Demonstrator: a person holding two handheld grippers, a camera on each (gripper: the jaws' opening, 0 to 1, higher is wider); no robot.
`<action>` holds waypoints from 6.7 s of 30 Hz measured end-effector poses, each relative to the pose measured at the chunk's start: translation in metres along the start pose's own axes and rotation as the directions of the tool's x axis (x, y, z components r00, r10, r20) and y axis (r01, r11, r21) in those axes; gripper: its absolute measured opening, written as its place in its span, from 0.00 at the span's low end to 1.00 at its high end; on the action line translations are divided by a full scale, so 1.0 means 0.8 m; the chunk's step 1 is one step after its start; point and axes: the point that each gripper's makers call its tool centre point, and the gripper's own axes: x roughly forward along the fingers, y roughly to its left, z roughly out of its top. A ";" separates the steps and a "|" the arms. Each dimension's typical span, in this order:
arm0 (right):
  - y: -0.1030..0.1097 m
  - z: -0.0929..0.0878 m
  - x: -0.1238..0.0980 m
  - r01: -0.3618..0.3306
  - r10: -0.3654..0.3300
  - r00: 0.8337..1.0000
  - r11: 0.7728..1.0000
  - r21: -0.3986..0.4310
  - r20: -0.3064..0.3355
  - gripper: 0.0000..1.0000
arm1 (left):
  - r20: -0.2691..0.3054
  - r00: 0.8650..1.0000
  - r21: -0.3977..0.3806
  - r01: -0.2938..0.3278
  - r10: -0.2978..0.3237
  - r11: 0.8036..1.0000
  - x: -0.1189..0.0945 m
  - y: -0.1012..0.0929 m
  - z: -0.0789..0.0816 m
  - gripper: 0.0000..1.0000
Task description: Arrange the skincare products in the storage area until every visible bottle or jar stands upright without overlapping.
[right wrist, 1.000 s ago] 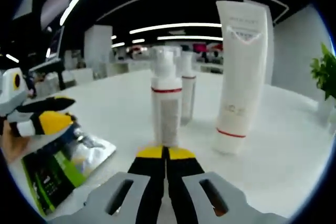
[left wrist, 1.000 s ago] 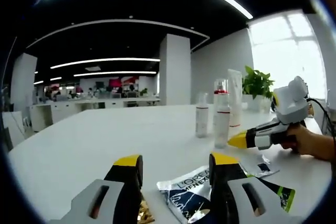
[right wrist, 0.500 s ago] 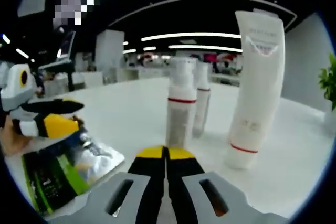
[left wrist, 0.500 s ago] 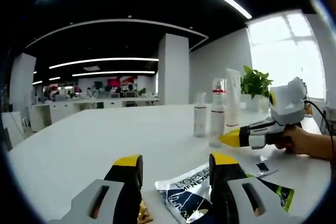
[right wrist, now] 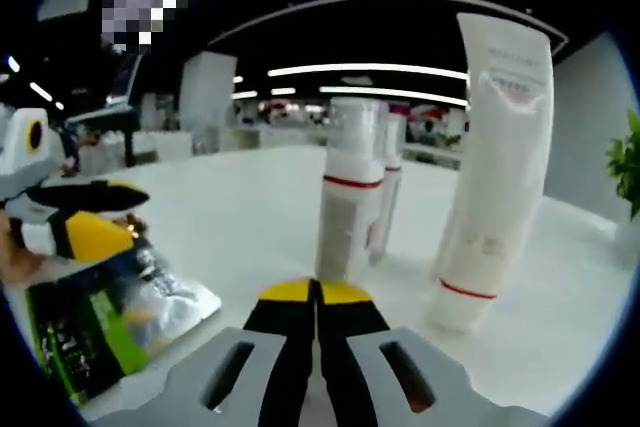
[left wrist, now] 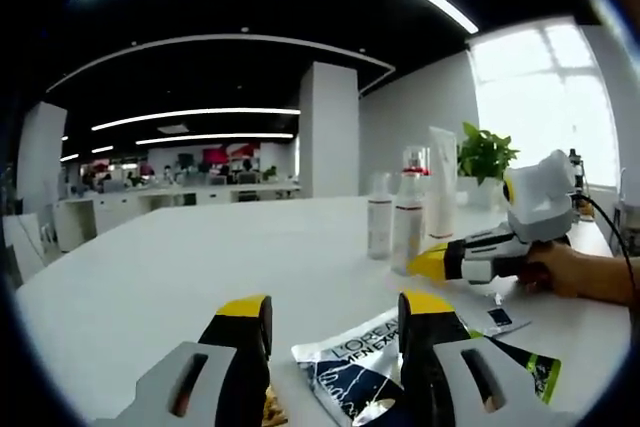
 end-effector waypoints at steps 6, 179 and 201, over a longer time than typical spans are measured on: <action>-0.001 -0.003 0.002 0.005 -0.005 1.000 1.000 -0.013 -0.011 0.00 | -0.001 1.000 0.002 0.001 -0.001 1.000 0.000 -0.001 0.000 0.52; 0.125 0.047 -0.132 -0.530 0.442 0.848 0.720 0.448 0.293 0.09 | -0.381 0.911 -0.620 -0.124 -0.160 0.775 0.031 0.113 -0.028 0.11; 0.123 0.048 -0.132 -0.523 0.430 0.852 0.723 0.452 0.299 0.08 | -0.300 0.943 -0.203 -0.209 0.142 0.957 0.043 0.153 0.013 0.58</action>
